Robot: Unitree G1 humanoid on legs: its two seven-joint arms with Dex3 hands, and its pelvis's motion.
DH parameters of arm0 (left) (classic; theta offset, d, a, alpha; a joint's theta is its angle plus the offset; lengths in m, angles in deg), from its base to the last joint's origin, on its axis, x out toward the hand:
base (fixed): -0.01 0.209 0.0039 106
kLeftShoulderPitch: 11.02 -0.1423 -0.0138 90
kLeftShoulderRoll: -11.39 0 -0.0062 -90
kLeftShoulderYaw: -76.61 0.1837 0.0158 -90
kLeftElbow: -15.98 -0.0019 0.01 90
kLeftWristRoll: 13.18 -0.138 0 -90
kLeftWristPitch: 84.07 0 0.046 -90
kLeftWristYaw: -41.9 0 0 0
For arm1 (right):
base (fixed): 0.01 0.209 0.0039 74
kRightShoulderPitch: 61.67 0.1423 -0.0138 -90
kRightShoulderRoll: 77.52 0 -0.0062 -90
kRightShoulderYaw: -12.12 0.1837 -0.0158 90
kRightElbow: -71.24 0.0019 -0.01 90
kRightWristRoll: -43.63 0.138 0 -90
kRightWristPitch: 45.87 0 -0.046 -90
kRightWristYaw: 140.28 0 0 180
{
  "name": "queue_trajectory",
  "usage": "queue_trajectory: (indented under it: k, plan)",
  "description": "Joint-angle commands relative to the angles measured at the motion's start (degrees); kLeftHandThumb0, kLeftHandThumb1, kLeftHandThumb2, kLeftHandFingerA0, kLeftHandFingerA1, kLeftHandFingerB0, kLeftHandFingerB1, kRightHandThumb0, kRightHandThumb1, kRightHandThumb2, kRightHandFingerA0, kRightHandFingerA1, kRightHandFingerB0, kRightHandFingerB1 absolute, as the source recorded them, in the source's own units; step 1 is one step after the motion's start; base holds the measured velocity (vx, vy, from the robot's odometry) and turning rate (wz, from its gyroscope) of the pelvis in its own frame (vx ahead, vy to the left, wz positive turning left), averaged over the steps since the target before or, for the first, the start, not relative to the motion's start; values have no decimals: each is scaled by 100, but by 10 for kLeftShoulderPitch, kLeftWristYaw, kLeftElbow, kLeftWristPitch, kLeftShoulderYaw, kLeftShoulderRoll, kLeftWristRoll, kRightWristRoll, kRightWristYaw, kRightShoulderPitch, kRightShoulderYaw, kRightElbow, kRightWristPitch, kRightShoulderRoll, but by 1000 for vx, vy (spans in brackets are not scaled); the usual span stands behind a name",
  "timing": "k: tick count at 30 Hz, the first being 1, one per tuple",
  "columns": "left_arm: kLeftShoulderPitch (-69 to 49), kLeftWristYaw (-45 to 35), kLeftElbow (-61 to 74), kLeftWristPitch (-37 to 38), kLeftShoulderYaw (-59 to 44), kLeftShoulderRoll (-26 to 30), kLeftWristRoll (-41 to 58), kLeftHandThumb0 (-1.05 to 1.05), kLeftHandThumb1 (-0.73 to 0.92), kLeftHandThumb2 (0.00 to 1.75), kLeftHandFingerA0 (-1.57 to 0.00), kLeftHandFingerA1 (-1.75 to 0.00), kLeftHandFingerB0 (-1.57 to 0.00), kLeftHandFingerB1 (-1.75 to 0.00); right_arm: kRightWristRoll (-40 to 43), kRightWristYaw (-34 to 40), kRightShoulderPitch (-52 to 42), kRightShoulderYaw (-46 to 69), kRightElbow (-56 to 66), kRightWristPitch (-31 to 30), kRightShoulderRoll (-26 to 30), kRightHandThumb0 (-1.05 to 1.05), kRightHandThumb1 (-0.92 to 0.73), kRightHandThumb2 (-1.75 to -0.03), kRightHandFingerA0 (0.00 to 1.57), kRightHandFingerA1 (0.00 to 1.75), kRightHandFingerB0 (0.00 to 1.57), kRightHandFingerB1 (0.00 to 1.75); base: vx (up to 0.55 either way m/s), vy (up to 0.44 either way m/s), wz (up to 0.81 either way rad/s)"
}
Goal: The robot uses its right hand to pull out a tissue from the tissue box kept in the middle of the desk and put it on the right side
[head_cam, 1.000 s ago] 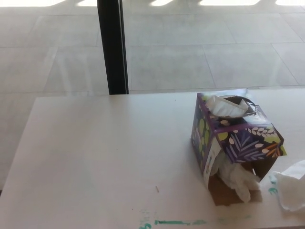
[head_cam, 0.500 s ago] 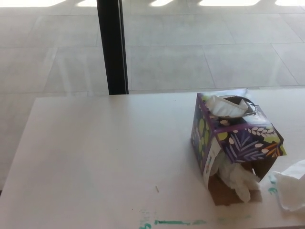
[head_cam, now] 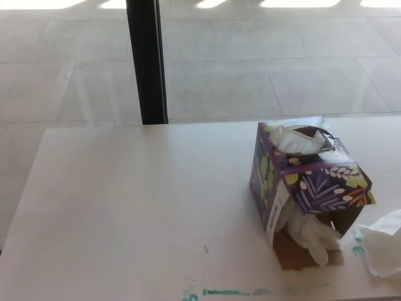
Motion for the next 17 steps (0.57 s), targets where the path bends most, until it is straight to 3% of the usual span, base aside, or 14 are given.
queue_trajectory:
  k: [1,17]
  plan:
    - [-4,-2,-3,-2,-8,9,13,-73,88,67,-57,-48,-41,-38,19,-25,-6,-8,0,26,15,-54,-56,-56,101,105,55,67,0,0,0]
    - [0,-2,-6,-6,-8,11,14,-72,89,67,-57,-47,-41,-38,5,-19,-8,-44,-23,58,31,-57,-55,-56,101,99,64,66,0,0,0]
